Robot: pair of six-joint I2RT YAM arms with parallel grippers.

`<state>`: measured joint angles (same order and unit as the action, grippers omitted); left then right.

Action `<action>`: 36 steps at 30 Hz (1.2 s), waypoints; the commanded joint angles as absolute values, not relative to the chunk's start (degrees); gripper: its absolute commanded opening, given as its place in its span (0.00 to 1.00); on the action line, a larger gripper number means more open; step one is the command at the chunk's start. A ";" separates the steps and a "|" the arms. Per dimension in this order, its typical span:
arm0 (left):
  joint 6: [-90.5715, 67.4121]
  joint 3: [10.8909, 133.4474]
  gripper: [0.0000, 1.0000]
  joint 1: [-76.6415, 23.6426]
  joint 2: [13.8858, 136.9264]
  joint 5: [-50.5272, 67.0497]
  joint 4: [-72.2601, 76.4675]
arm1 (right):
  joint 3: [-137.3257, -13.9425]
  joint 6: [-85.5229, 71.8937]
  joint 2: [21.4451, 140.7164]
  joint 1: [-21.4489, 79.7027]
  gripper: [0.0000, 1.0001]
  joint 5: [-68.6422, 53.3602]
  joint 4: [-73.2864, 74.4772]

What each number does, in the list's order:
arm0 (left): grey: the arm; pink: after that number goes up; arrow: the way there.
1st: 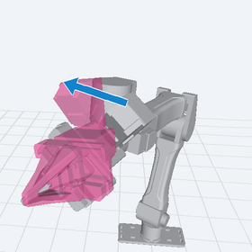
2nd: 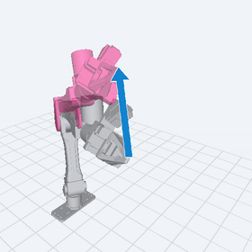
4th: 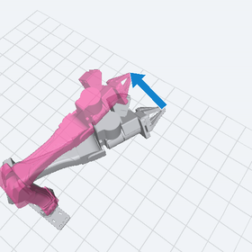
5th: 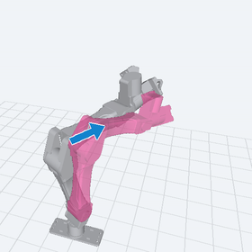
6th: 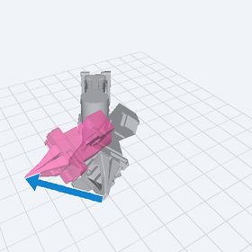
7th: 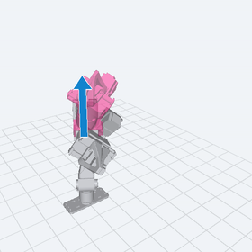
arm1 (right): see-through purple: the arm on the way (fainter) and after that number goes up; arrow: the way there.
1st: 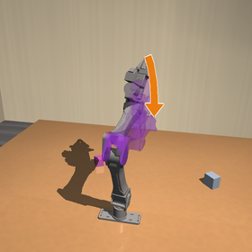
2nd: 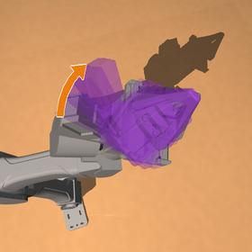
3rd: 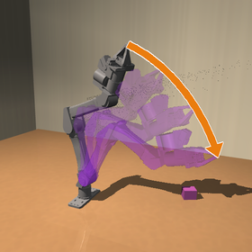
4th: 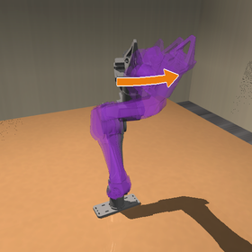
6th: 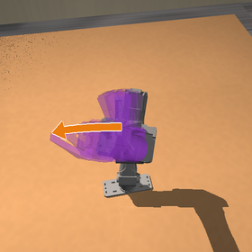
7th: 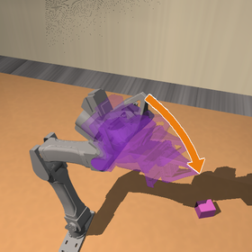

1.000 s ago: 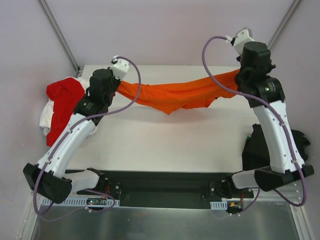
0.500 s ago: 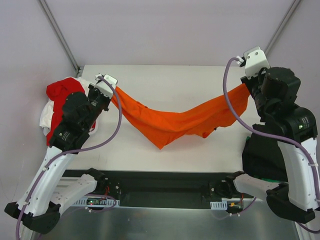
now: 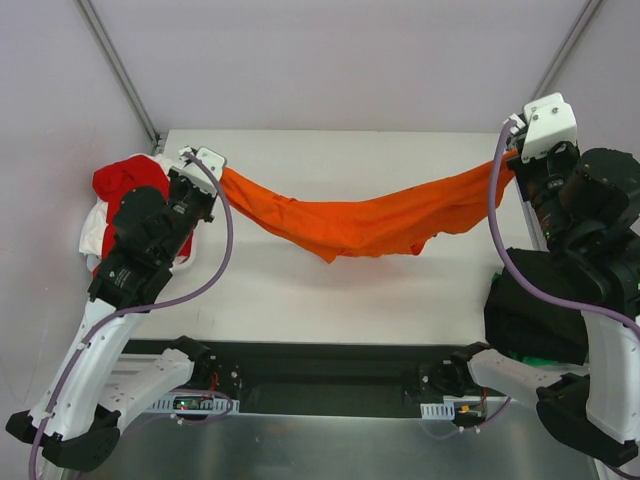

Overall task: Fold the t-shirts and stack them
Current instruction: Flatten out the tshirt

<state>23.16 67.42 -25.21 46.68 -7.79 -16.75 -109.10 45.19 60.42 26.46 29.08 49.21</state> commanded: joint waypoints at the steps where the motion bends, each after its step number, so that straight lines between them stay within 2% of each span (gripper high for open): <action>1: 22.50 67.68 0.00 -25.66 45.18 -8.79 -15.64 | -111.36 44.12 61.08 26.54 0.01 28.74 46.58; 14: 25.39 56.78 0.00 -25.66 50.71 -5.71 -15.56 | -101.52 41.66 63.36 26.63 0.01 25.23 49.04; 23: 28.56 56.51 0.00 -25.66 62.57 -7.82 -11.17 | -92.30 43.06 69.43 26.63 0.01 25.49 44.30; 36: 29.97 57.66 0.00 -25.66 74.96 -12.21 -4.76 | -88.60 44.91 75.76 26.63 0.01 26.81 41.14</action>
